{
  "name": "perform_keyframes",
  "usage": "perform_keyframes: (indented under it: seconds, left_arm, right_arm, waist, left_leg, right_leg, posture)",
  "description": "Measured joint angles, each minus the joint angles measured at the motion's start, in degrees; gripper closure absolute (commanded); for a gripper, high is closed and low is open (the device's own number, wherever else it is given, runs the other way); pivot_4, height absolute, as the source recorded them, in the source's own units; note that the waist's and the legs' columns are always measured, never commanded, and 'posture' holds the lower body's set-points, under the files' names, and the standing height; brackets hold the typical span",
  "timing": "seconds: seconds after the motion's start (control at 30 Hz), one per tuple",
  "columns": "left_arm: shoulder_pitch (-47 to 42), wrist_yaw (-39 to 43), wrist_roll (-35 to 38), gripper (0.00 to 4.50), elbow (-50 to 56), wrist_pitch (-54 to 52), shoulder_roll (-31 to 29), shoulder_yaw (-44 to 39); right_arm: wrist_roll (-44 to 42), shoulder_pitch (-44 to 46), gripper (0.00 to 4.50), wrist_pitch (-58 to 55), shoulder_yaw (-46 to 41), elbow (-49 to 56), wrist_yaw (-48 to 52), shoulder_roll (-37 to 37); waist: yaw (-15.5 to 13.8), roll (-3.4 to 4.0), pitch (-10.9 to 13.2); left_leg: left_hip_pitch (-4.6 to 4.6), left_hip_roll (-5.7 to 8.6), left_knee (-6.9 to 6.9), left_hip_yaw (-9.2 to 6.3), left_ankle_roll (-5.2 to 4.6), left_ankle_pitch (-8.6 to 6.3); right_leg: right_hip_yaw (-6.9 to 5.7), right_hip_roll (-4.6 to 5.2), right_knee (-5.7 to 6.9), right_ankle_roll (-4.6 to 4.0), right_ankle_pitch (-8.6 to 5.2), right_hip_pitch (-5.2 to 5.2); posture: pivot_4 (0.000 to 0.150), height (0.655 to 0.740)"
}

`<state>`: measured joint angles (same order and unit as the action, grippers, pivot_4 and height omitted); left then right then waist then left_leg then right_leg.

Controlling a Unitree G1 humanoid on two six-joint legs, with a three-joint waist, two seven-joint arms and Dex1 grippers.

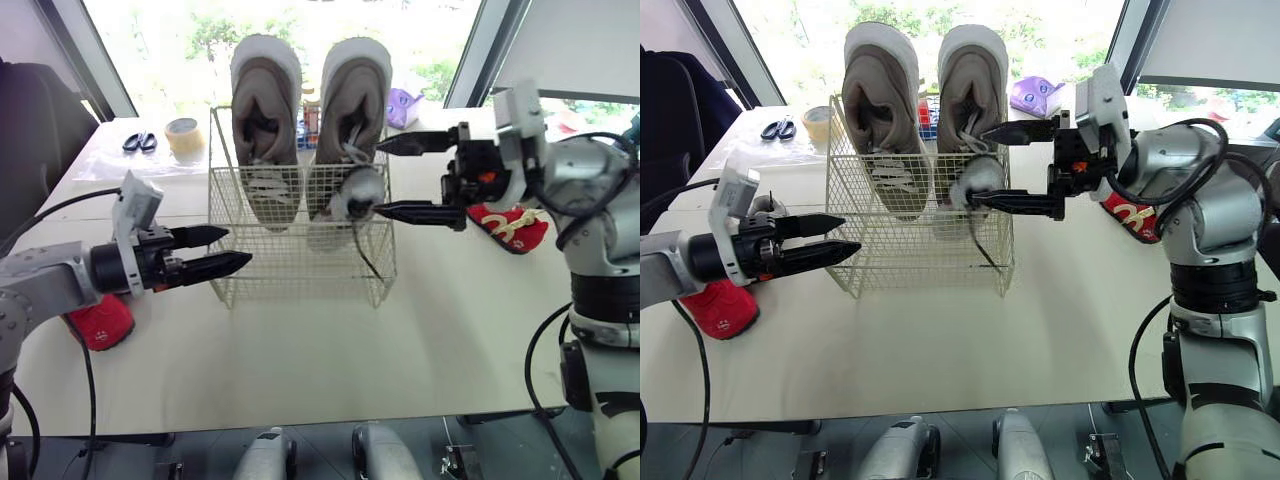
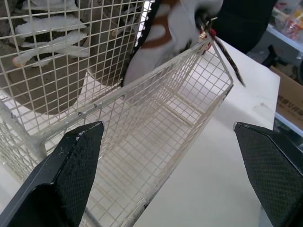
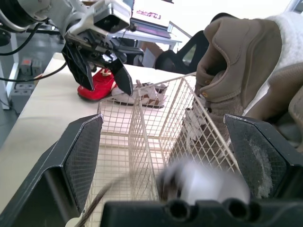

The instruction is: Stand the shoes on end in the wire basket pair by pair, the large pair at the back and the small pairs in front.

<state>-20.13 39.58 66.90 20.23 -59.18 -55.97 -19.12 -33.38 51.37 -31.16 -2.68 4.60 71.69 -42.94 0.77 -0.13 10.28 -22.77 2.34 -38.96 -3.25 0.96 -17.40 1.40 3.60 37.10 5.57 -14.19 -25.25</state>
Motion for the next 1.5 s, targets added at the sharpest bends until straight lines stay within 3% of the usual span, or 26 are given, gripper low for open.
perform_keyframes:
  seconds: [0.3, 0.5, 0.63, 0.9, 1.13, 1.23, 1.43, 1.5]
  left_arm:
    - [-5.45, -1.44, 0.32, 0.0, -8.57, -0.33, -0.18, -3.55]
    - [-11.98, -5.62, -10.74, 0.0, -24.19, -0.24, -8.93, -3.54]
    - [-15.94, -6.66, -23.67, 0.0, -35.87, 1.64, -12.77, 4.82]
    - [-35.09, -7.74, -44.66, 0.0, -66.23, 4.66, -3.99, 20.6]
    - [-44.17, -0.96, -56.21, 0.0, -86.29, 14.56, 1.65, 24.77]
    - [-45.42, 0.17, -59.32, 1.29, -90.65, 17.9, 3.74, 24.99]
    - [-46.26, 0.85, -62.53, 4.41, -93.5, 20.16, 5.46, 23.69]
    - [-46.4, 0.85, -62.88, 4.49, -93.82, 20.06, 5.48, 22.59]
  right_arm:
    - [-2.51, 4.3, 0.09, -4.93, -3.49, -1.06, -2.11, -3.91]
    - [-15.26, 8.69, 0.09, -18.99, -6.97, 4.15, -2.95, -6.85]
    - [-19.26, 6.28, 0.09, -23.9, -4.95, 11.55, -1.09, -10.72]
    - [-16.5, -1.71, 0.09, -21.58, 1.1, 18.27, 0.69, -12.77]
    - [-15.38, -3.68, 0.09, -20.01, 1.33, 18.74, -0.91, -12.71]
    - [-16.09, -4.55, 0.0, -20.24, 0.31, 19.15, -2.66, -12.56]
    - [-16.91, -6.3, 0.0, -20.85, -0.98, 20.01, -5.68, -12.58]
    - [-16.89, -6.6, 0.0, -20.84, -1.1, 20.0, -6.2, -12.59]
  waist:
    - [0.03, 0.0, 0.0]
    - [0.17, 0.0, 0.0]
    - [-0.15, -0.01, 0.0]
    - [-0.19, -0.24, -0.06]
    - [0.02, -0.29, -0.05]
    - [-0.07, -0.3, -0.06]
    - [0.01, -0.31, -0.07]
    - [-0.06, -0.31, -0.07]
  left_leg:
    - [-0.01, 0.0, 0.0, 0.0, 0.0, 0.0]
    - [-0.01, 0.0, 0.09, 0.0, -0.04, -0.02]
    - [0.01, 0.03, 0.07, 0.02, -0.06, -0.03]
    - [-0.2, 0.14, -0.19, 0.0, -0.14, -0.06]
    - [-0.39, 0.12, -0.21, 0.0, 0.03, 0.04]
    - [-0.39, 0.13, -0.24, 0.0, -0.09, -0.03]
    - [-0.38, 0.12, -0.24, -0.01, -0.12, -0.05]
    - [-0.38, 0.11, -0.24, -0.02, -0.13, -0.05]
  right_leg:
    - [-0.02, 0.01, 0.0, 0.0, 0.0, -0.02]
    - [-0.04, -0.03, -0.01, 0.0, 0.0, -0.07]
    - [-0.1, 0.0, 0.0, 0.01, 0.0, 0.0]
    - [-0.28, -0.06, 0.07, 0.05, 0.01, -0.06]
    - [-0.3, -0.05, 0.11, 0.05, 0.01, -0.27]
    - [-0.29, -0.01, 0.11, 0.06, 0.01, -0.25]
    - [-0.27, 0.06, 0.15, 0.06, 0.01, -0.26]
    - [-0.27, 0.06, 0.17, 0.06, 0.01, -0.27]
  posture:
    - [0.15, 0.74]
    - [0.15, 0.74]
    - [0.15, 0.74]
    - [0.15, 0.74]
    - [0.15, 0.74]
    - [0.15, 0.74]
    - [0.15, 0.74]
    - [0.15, 0.74]
